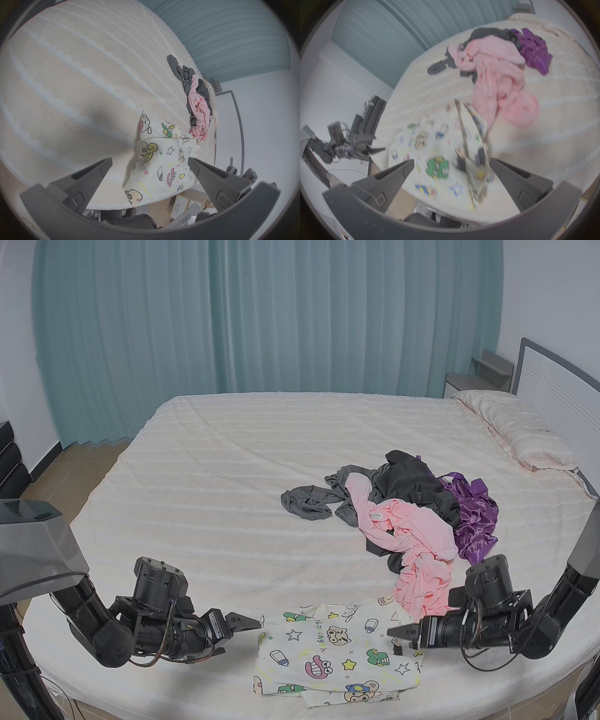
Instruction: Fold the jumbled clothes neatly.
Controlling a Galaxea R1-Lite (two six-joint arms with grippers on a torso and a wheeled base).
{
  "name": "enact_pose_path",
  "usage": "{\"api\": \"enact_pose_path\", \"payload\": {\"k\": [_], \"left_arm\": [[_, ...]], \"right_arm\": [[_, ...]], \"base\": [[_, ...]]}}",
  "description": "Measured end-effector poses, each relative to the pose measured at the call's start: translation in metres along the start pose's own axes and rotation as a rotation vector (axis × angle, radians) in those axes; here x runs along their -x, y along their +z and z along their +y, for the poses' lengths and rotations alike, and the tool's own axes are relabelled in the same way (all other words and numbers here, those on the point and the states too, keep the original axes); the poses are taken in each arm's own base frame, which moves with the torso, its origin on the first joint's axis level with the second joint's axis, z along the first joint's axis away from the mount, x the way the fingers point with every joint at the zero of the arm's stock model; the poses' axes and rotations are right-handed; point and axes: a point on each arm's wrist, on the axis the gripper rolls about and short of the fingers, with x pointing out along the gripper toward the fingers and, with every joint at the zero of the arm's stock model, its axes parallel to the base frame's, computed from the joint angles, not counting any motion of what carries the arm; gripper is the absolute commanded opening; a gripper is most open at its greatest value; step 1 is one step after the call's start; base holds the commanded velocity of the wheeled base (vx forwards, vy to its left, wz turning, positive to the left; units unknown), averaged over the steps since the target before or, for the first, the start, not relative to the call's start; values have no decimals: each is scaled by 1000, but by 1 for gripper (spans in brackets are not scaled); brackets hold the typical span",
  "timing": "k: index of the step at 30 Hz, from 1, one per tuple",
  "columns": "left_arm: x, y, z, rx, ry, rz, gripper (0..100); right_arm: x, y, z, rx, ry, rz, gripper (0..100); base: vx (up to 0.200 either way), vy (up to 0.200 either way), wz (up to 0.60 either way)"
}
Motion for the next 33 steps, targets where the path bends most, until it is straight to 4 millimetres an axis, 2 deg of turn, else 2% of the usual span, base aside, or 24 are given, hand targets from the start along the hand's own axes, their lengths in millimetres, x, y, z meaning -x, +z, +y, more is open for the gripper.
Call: {"api": "enact_pose_path", "payload": {"k": [5, 11, 16, 17, 23, 33], "left_arm": [[0, -1, 1, -1, 2, 1, 100], [0, -1, 1, -1, 5, 0, 100], [0, -1, 1, -2, 5, 1, 100], [0, -1, 1, -2, 5, 1, 100], [0, -2, 1, -2, 5, 2, 100], [0, -2, 2, -1, 8, 4, 100]], "right_arm": [[-18, 18, 3, -5, 10, -24, 100], [-54, 28, 0, -7, -1, -10, 100], [-75, 31, -1, -6, -6, 2, 100], [-78, 32, -2, -6, -6, 2, 0], [-88, 32, -7, -14, -18, 10, 0], [-88, 40, -23, -59, -50, -18, 0]], "base": [[0, 0, 0], [0, 0, 0], [0, 0, 0], [0, 0, 0], [0, 0, 0], [0, 0, 0]]}}
